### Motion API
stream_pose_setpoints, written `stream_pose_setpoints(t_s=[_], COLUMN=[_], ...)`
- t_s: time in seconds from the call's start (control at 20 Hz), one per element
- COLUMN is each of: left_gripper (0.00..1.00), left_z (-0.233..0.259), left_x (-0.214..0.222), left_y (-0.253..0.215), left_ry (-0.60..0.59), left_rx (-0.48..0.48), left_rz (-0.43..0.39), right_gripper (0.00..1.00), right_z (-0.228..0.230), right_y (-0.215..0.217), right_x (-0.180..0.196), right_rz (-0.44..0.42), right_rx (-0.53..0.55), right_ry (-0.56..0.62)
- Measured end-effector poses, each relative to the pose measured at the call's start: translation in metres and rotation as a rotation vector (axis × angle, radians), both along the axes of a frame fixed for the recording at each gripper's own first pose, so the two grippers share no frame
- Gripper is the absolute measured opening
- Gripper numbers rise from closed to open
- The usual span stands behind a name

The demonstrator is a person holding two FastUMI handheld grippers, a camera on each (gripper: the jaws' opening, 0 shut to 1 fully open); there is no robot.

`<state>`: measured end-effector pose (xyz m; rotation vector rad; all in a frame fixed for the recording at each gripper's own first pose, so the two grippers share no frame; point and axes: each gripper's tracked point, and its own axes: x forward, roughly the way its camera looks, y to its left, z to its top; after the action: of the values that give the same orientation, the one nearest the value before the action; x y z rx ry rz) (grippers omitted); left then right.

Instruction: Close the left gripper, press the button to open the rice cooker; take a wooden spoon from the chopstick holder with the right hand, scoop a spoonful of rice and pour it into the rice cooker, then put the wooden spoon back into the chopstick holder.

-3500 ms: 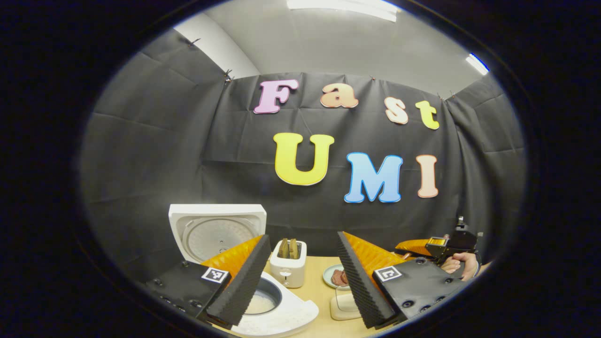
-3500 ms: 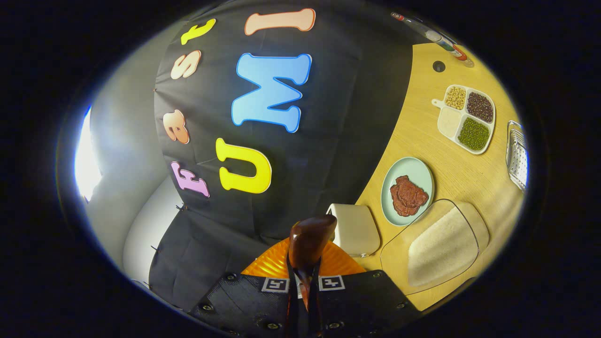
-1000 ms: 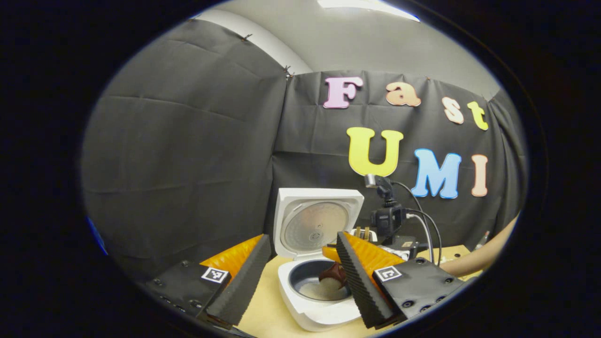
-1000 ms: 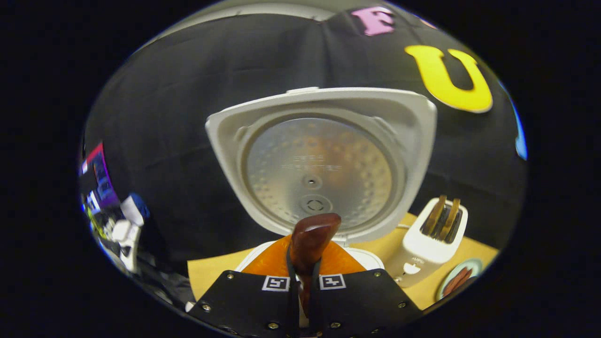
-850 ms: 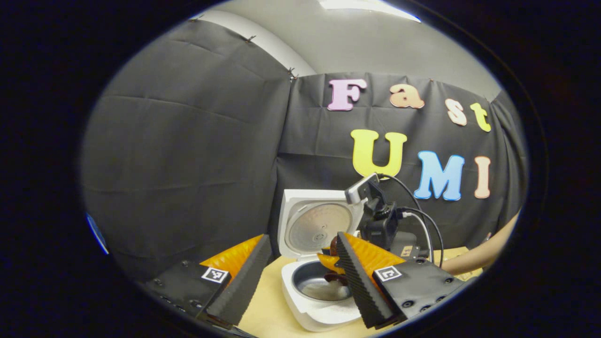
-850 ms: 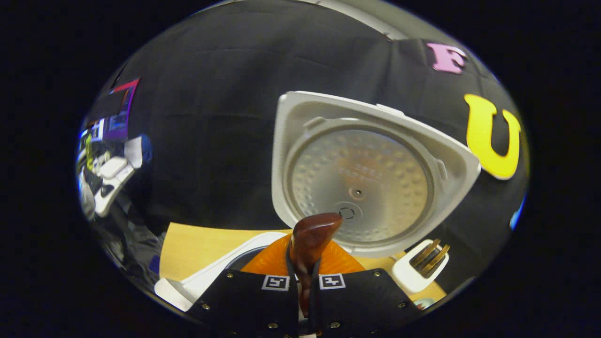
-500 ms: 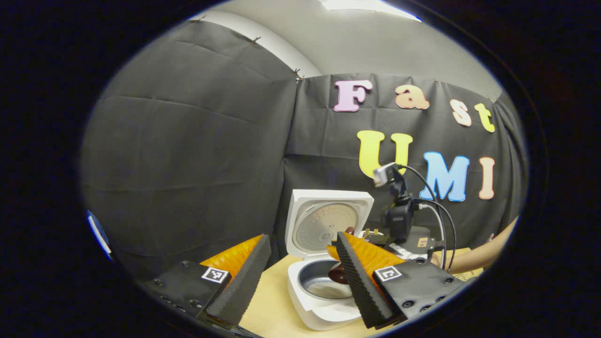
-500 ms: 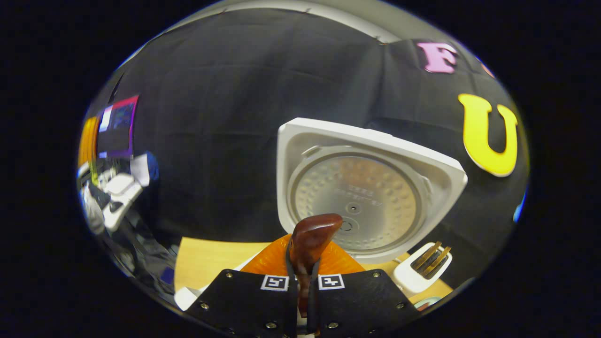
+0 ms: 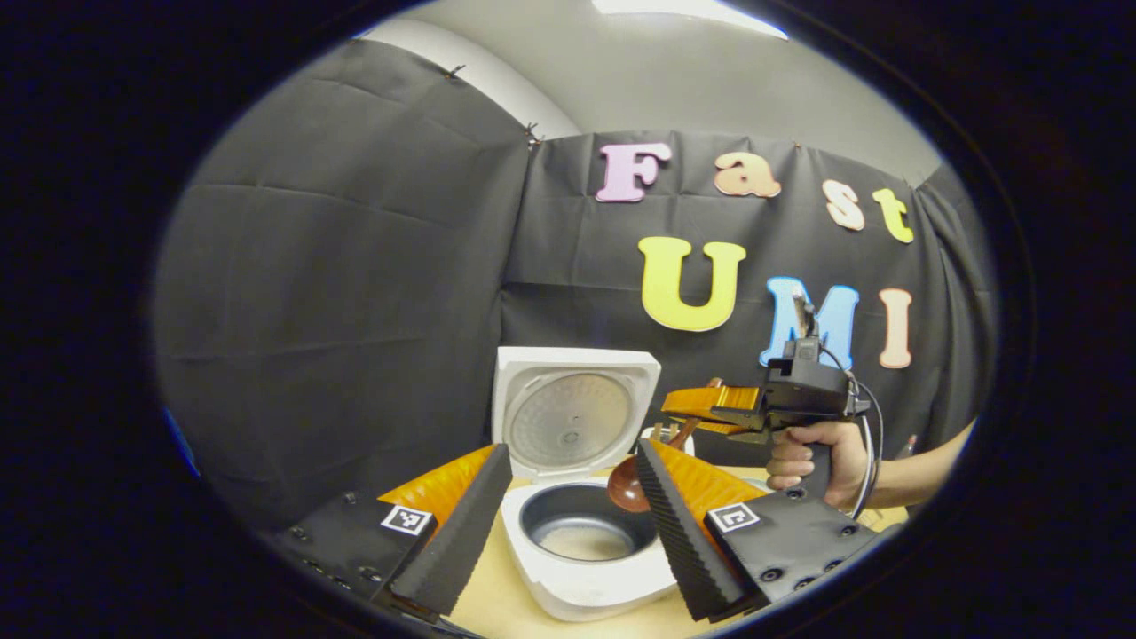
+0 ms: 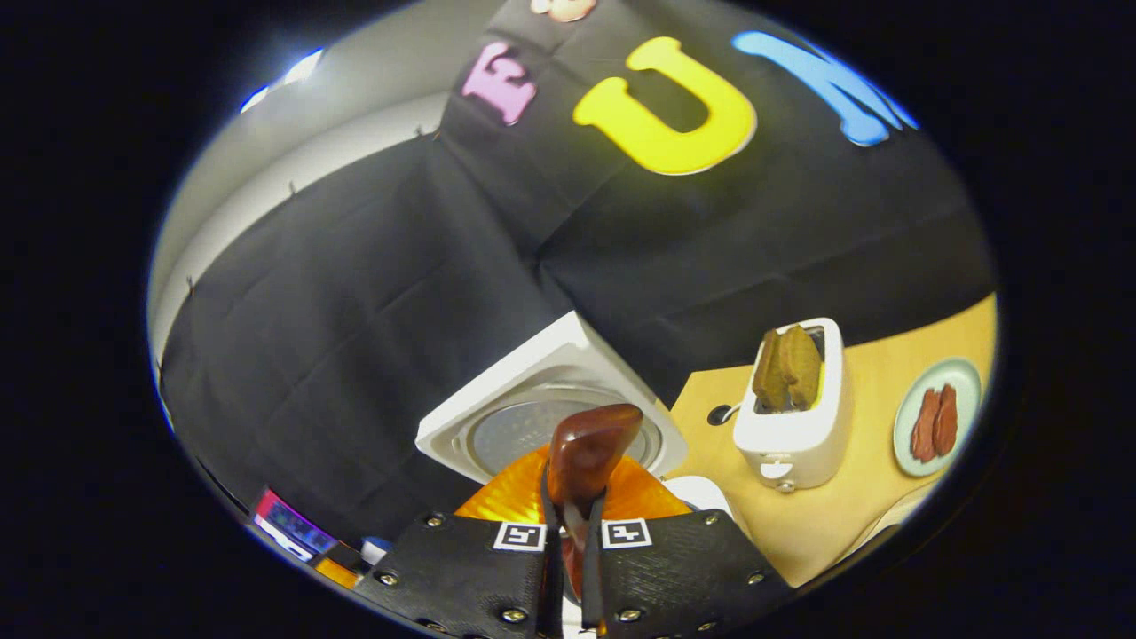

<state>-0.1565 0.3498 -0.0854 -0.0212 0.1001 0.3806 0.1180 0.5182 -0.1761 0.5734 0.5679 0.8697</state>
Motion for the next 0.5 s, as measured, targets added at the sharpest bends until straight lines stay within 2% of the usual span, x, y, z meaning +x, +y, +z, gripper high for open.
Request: stream_pose_setpoints(t_s=[0.2,0.35,0.5], left_gripper=[0.99,0.96,0.99], left_z=[-0.002,0.0,-0.001], left_x=[0.02,0.034,0.049], left_y=[-0.019,-0.039,-0.057], left_ry=[0.0,-0.001,0.006], left_rx=[-0.004,-0.004,0.002], left_rz=[-0.057,-0.102,-0.143], right_gripper=[0.08,0.08,0.09], right_z=[0.011,0.023,0.031], right_y=[-0.056,-0.105,-0.147], right_x=[0.01,0.011,0.011], right_rz=[-0.119,-0.198,-0.259], right_rx=[0.088,0.091,0.105], right_ry=[0.066,0.055,0.067])
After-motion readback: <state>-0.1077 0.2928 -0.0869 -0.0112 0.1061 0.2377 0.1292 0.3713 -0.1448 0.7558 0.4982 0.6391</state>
